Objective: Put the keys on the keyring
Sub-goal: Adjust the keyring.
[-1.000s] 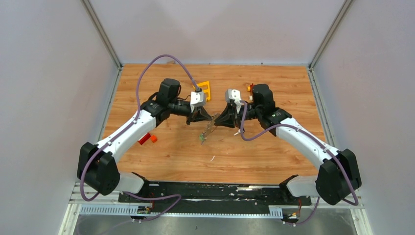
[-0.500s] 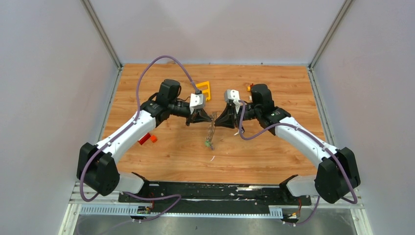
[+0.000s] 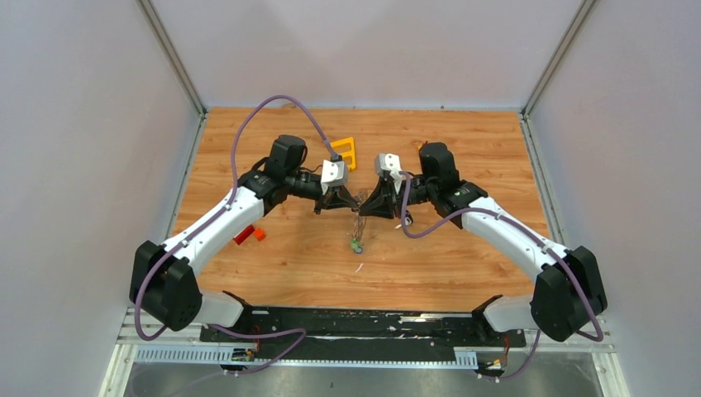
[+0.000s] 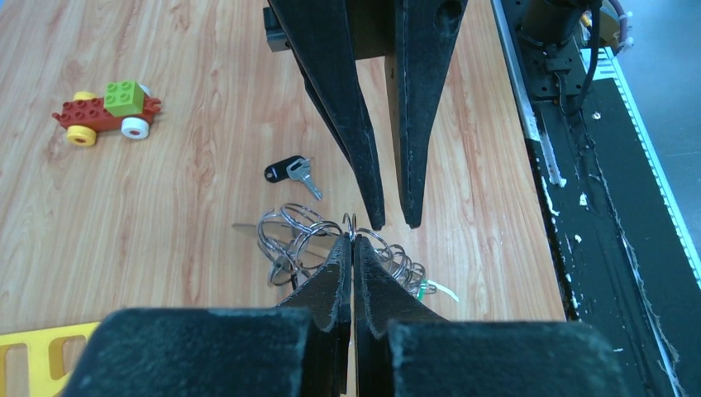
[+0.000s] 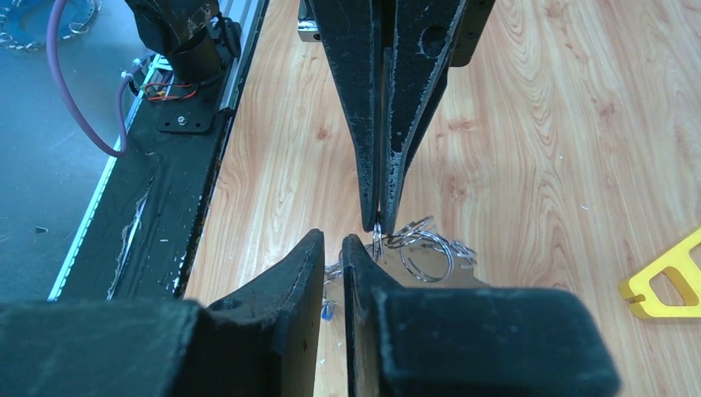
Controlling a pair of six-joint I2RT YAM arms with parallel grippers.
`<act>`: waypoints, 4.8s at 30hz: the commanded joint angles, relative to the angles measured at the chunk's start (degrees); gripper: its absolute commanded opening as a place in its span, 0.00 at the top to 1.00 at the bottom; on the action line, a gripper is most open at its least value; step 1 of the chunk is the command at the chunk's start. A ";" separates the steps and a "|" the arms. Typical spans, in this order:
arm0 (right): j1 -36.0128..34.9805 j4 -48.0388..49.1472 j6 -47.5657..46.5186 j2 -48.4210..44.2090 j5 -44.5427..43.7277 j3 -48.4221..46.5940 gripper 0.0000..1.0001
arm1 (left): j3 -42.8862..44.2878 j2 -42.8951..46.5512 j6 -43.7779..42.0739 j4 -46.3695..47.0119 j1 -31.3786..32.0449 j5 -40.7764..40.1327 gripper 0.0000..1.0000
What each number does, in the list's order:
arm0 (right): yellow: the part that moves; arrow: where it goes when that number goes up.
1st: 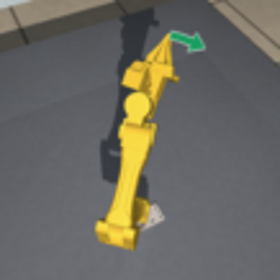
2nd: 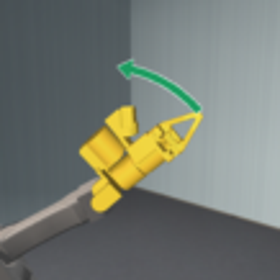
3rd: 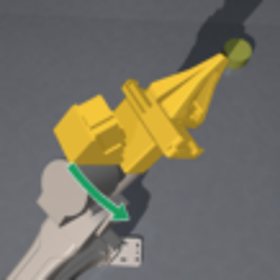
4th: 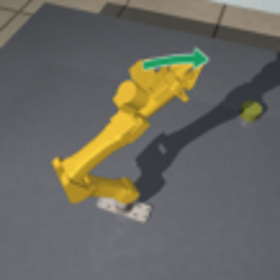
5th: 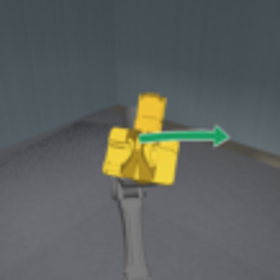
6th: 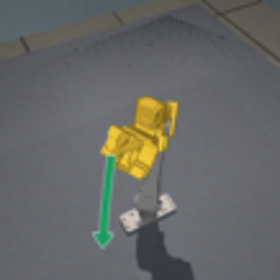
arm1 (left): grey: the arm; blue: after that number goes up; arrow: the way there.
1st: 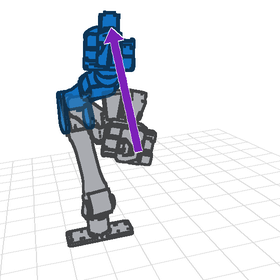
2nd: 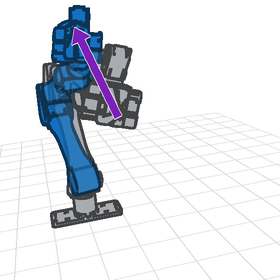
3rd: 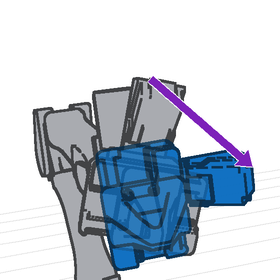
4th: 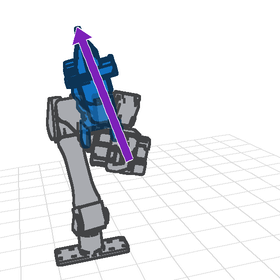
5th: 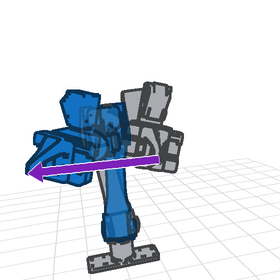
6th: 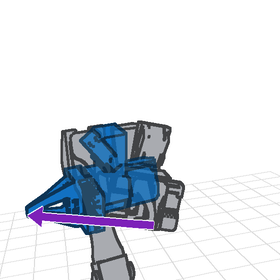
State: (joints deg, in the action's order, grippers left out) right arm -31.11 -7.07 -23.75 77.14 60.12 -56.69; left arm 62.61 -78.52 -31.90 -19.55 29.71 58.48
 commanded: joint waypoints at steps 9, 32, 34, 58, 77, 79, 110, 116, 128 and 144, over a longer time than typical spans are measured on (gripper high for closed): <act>-0.79 -0.09 -1.73 0.68 0.19 -2.47 0.92 | -0.05 1.58 -0.86 0.93 0.43 3.09 1.00; -0.71 1.63 -2.61 -0.67 -2.34 -1.17 1.00 | -0.77 1.27 0.36 2.69 0.41 6.59 1.00; -0.37 -2.13 -5.44 -0.47 -1.18 -2.48 0.96 | -0.61 1.45 -1.47 1.12 0.28 6.55 1.00; 2.03 -15.47 -11.70 -1.25 10.54 -7.95 0.72 | -5.51 7.05 -7.06 5.48 -2.58 17.58 1.00; -1.64 -14.05 -11.11 -0.90 7.08 -7.62 0.75 | -5.73 6.44 -6.93 5.83 -2.53 17.86 1.00; -1.78 -13.56 -10.75 -0.86 6.29 -7.43 0.75 | -5.89 6.41 -6.92 5.81 -2.48 17.90 1.00; -2.46 -11.70 -9.79 -1.20 1.46 -7.02 0.78 | -4.77 4.38 -11.31 1.18 -1.90 17.80 1.00; -2.62 -15.05 -12.55 -0.87 5.46 -7.81 0.79 | -3.94 3.90 -9.47 2.19 -1.81 15.84 1.00; -2.74 -15.54 -12.76 0.13 4.26 -8.36 0.81 | -7.06 5.60 1.72 14.63 -1.79 13.33 1.00; -1.61 -19.64 -17.20 -2.22 1.67 -9.62 0.78 | -7.12 5.24 2.07 14.52 -1.77 12.85 1.00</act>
State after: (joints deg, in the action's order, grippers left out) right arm -33.54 -24.23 -36.88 76.95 61.49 -63.26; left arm 54.54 -74.67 -31.03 -7.38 27.68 70.43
